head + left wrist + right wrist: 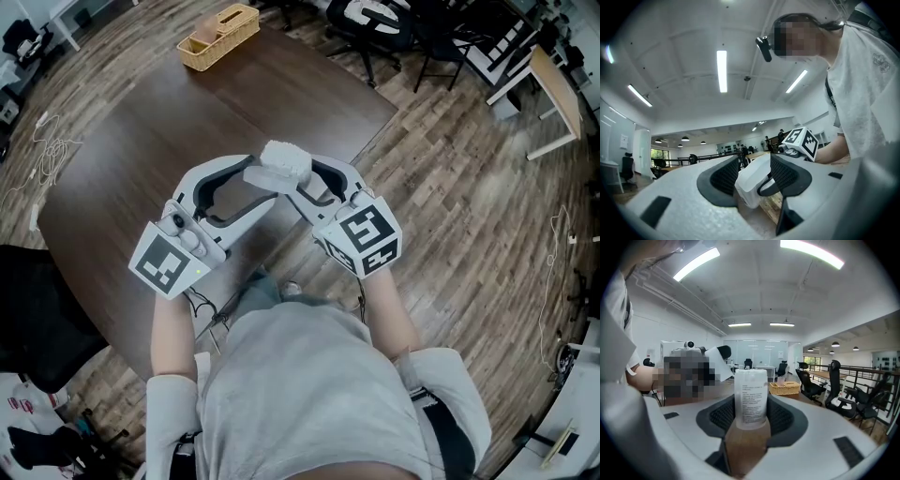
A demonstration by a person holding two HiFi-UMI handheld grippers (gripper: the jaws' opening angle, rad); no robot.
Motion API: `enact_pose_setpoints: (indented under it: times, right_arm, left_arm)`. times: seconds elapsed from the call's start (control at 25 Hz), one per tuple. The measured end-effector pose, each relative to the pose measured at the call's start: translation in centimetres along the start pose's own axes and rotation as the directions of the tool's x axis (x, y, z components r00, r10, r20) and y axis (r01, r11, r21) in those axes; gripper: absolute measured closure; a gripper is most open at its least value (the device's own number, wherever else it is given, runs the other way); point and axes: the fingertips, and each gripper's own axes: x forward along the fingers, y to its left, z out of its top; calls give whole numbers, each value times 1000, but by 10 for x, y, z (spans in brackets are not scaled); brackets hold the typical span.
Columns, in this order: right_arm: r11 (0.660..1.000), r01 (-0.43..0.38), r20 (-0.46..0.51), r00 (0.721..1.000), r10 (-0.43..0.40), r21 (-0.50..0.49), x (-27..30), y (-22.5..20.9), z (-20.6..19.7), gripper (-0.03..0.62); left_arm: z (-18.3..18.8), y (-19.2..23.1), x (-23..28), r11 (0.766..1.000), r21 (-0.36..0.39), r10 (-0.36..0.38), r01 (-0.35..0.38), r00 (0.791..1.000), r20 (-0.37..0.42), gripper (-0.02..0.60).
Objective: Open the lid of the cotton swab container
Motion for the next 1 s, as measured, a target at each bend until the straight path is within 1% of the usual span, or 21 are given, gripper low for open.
enact_pose_setpoints:
  times: [0.24, 0.28, 0.36, 0.4, 0.52, 0.56, 0.8, 1.0]
  right_arm:
    - [998, 66, 43, 997, -67, 8, -3, -9, 8, 401]
    - [997, 79, 49, 996, -79, 14, -4, -12, 9, 401]
    - [995, 100, 62, 993, -101, 27, -7, -17, 12, 401]
    - [994, 109, 68, 992, -111, 31, -8, -20, 13, 401]
    - [990, 137, 79, 987, -140, 35, -13, -27, 16, 401]
    - [989, 145, 82, 986, -148, 38, -15, -28, 17, 401]
    - [980, 195, 99, 975, -198, 35, -25, -43, 25, 401]
    - [972, 233, 122, 964, -235, 32, -36, -49, 33, 401]
  left_arm:
    - [9, 8, -2, 995, -55, 91, -88, 995, 50, 374]
    - [12, 10, -3, 992, -60, 113, -109, 991, 64, 379]
    - [16, 18, -8, 984, -59, 170, -166, 982, 84, 409]
    - [16, 22, -11, 978, -59, 206, -201, 975, 84, 431]
    - [15, 37, -21, 950, -54, 310, -307, 949, 61, 527]
    - [13, 41, -23, 941, -55, 336, -333, 940, 54, 543]
    - [3, 59, -30, 891, -80, 449, -448, 893, 2, 560]
    - [-5, 64, -35, 864, -82, 496, -497, 867, -37, 561]
